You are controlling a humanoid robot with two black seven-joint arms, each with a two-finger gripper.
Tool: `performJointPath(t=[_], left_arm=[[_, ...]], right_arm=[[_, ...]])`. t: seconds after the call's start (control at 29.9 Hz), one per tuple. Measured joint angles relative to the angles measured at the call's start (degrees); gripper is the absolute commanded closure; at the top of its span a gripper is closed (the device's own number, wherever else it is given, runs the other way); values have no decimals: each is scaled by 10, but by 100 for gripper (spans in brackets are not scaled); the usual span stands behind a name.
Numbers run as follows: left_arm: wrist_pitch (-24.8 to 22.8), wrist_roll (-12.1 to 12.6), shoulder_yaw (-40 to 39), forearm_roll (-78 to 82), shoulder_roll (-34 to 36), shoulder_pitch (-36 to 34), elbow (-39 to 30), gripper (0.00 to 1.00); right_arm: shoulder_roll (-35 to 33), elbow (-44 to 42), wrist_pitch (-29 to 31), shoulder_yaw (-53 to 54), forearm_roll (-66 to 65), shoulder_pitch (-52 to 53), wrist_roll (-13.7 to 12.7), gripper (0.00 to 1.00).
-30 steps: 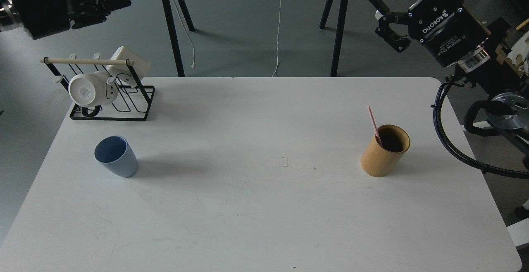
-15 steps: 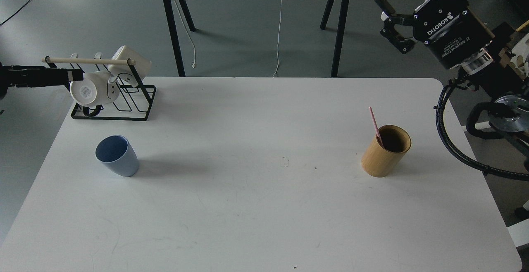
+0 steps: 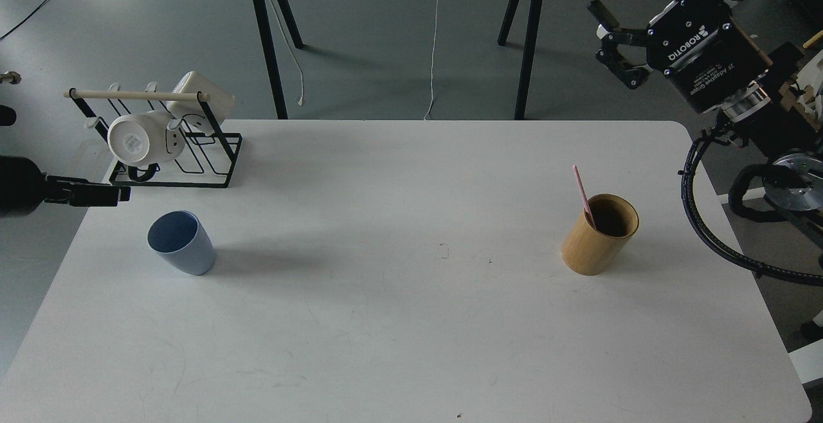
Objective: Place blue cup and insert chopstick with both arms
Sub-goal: 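Reach the left gripper to the tipped blue cup and grasp it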
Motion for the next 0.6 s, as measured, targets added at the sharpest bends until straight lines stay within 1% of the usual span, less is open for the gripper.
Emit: performJointPath(t=[0.37, 0.6], left_arm=[[2, 0, 0, 3, -25, 34, 9, 1], [9, 0, -1, 2, -47, 44, 11, 3]], right_arm=[[-1, 1, 0, 0, 0, -7, 0, 1], [0, 1, 0, 0, 0, -10, 0, 1]])
